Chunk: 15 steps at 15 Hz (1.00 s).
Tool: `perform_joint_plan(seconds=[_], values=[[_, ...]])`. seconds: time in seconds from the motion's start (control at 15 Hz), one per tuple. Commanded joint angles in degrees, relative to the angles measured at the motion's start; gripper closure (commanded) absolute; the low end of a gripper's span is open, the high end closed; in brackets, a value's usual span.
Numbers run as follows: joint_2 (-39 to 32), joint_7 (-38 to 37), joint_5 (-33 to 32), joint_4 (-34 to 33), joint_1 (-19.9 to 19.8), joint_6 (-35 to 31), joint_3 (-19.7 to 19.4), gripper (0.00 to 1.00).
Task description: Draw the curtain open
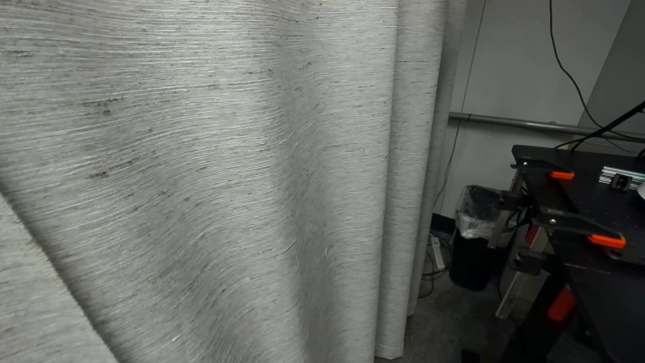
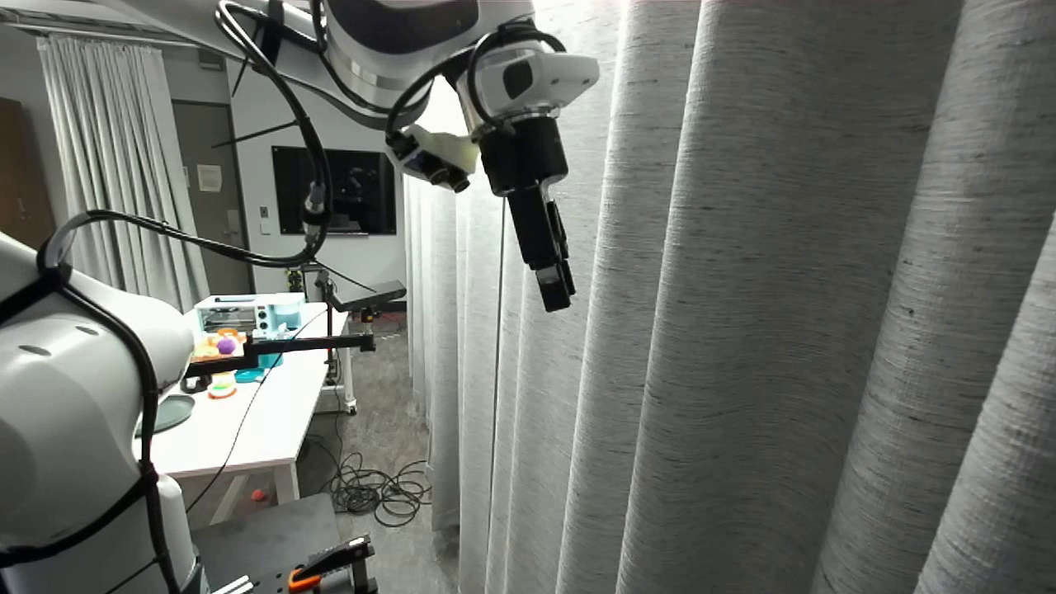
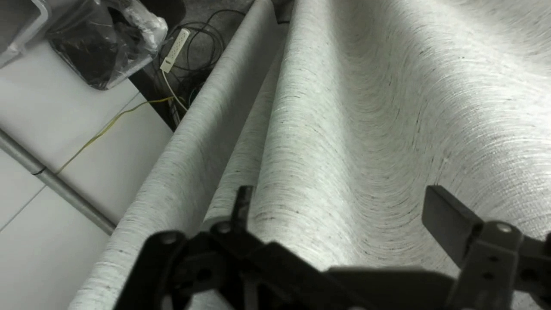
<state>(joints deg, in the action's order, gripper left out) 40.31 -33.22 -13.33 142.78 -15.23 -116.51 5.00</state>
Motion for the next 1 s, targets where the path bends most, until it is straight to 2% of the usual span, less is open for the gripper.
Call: perform_joint_plan(seconds=[0.0,0.33,0.6,0.93], values=[[4.4,-5.2,-3.3,2.4,-1.4,-2.4,2.7,0.0],[-1.3,-8.4,-3.0,-1.0,-1.8,-7.2,2.2,0.0],[-4.0,-11.1,-4.9,-1.7,-5.2,-12.5,1.3,0.0],[-5.3,-13.9,-5.8,-2.4,-8.1,-15.4,1.2,0.0]])
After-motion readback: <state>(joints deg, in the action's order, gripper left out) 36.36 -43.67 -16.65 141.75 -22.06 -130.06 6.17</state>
